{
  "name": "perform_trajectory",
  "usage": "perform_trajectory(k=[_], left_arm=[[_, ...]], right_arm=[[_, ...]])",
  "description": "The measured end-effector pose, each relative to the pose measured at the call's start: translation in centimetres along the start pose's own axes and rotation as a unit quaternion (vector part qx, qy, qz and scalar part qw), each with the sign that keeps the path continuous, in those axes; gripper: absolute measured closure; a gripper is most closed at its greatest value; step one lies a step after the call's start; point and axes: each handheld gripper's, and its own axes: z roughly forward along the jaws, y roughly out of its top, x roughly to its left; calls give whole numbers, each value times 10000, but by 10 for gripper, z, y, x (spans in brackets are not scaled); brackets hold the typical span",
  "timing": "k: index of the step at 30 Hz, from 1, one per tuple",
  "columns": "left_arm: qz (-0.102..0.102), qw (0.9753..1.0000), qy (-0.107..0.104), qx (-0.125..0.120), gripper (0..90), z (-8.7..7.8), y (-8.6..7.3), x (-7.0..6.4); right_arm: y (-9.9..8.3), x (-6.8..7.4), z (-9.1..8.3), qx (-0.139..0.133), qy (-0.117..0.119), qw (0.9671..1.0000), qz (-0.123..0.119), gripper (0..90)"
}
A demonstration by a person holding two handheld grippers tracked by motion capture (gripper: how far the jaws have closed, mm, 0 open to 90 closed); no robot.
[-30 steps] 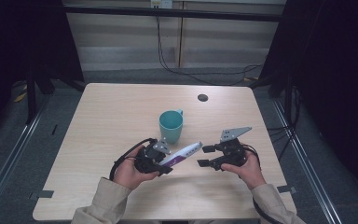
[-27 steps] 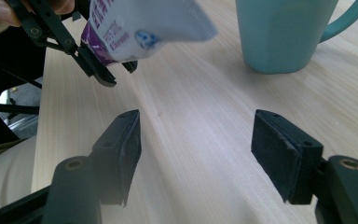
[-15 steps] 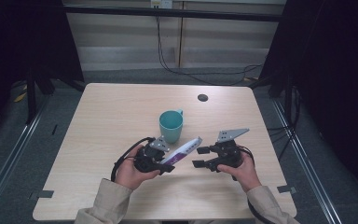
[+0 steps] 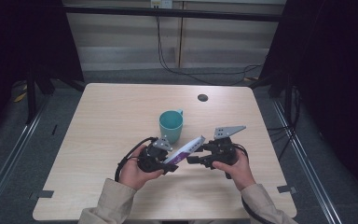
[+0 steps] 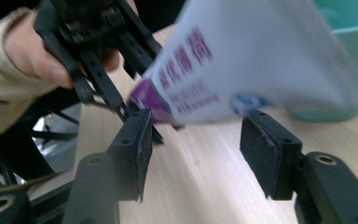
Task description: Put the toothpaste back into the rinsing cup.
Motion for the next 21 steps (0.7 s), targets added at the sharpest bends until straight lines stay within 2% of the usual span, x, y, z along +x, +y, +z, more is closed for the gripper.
perform_trajectory(k=[3,6,10,13,14,16,19,21], left_arm=[[-2,10000,-32,26,706,2,0,0],[-104,9998,-118,-121,704,3,1,0],[-172,9997,-130,-99,700,6,3,-1],[-149,9999,-35,-66,700,8,4,-3],[-227,9997,8,-79,698,10,5,-6],[-179,9998,29,-36,696,12,7,-7],[-200,9998,60,-13,689,15,9,-10],[-168,9998,54,-9,671,19,11,-12]], right_arm=[[2,1,-1,-133,22,9999,30,473],[7,1,-3,-213,68,9997,40,525],[12,2,-3,-353,59,9993,94,532],[13,2,-2,-428,78,9989,183,535],[14,1,-1,-523,90,9983,238,538],[16,0,-1,-607,134,9974,367,544],[20,0,0,-661,130,9968,428,563],[23,0,1,-651,193,9964,499,617]])
